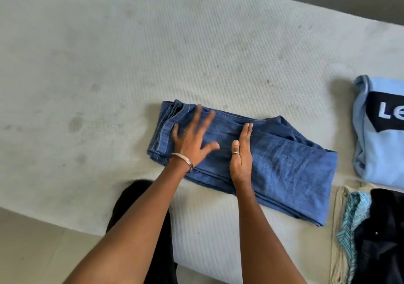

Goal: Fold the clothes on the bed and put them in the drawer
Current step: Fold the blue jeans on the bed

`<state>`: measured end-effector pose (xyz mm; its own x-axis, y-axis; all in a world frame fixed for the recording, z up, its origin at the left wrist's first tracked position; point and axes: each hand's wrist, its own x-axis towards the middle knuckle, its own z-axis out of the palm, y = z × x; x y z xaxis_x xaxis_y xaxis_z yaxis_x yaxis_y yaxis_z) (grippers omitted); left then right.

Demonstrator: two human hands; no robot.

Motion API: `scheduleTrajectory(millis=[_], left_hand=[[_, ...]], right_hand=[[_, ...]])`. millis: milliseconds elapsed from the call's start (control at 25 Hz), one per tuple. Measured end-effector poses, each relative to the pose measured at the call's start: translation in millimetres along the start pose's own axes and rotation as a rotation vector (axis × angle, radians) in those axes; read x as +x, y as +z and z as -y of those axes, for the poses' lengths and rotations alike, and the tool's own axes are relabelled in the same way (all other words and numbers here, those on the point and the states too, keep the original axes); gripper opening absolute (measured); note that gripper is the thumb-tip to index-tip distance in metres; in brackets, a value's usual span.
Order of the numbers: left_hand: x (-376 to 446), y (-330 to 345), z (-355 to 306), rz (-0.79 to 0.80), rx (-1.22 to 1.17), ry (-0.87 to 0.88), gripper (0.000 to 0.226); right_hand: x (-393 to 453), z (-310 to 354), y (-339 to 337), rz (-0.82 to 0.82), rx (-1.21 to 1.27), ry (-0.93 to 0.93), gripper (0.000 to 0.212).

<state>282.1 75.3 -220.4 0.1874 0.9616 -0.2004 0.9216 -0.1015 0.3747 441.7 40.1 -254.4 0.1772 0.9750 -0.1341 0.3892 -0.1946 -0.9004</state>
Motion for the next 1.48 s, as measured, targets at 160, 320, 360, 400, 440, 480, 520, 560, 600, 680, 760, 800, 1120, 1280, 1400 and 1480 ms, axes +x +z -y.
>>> scheduleTrajectory(millis=[160, 320, 360, 400, 440, 480, 520, 560, 600, 680, 760, 800, 1120, 1280, 1400, 1480], left_hand=[[-5, -22, 22, -0.377, 0.177, -0.363, 0.085], [11, -46, 29, -0.073, -0.122, -0.741, 0.100], [13, -47, 34, -0.056, -0.165, -0.743, 0.093], [12, -50, 36, -0.052, -0.242, -0.748, 0.085], [10, -53, 37, -0.049, -0.347, -0.760, 0.079], [8, -57, 38, -0.046, -0.459, -0.780, 0.076], [6, -63, 37, -0.053, -0.552, -0.798, 0.075], [3, -70, 35, -0.065, -0.610, -0.803, 0.075], [2, -78, 31, -0.084, -0.640, -0.792, 0.074], [2, -94, 21, -0.122, -0.631, -0.749, 0.071], [-1, -111, 1, -0.151, -0.589, -0.718, 0.070], [-2, -118, -11, -0.160, -0.563, -0.715, 0.069], [-51, -147, -194, -0.171, -0.078, -0.278, 0.054], [-67, -96, -265, 0.204, -0.187, 0.123, 0.030], [-66, -61, -245, 0.174, -0.271, 0.125, 0.036], [-68, -44, -212, 0.070, -0.143, 0.136, 0.044]], right_hand=[[-3, 16, -6, 0.078, 0.129, 0.134, 0.054], [-2, 32, -18, 0.069, 0.270, 0.234, 0.052], [-1, 35, -18, 0.058, 0.303, 0.260, 0.052], [-2, 40, -17, 0.030, 0.336, 0.274, 0.052], [-7, 44, -14, -0.027, 0.365, 0.283, 0.053], [-13, 47, -11, -0.097, 0.395, 0.290, 0.053], [-21, 49, -8, -0.155, 0.412, 0.296, 0.053], [-28, 50, -5, -0.169, 0.413, 0.299, 0.052], [-34, 48, -3, -0.138, 0.394, 0.300, 0.053], [-32, 41, -6, -0.011, 0.330, 0.335, 0.054], [-19, 40, -19, 0.138, 0.272, 0.414, 0.057], [-11, 41, -26, 0.198, 0.259, 0.473, 0.061], [-31, 107, -150, 0.194, 0.778, 0.524, 0.079], [-50, 91, -221, 0.090, 0.820, 0.457, 0.068], [-59, 56, -237, -0.129, 0.423, 0.440, 0.016], [-60, 42, -234, -0.144, 0.377, 0.440, 0.022]])
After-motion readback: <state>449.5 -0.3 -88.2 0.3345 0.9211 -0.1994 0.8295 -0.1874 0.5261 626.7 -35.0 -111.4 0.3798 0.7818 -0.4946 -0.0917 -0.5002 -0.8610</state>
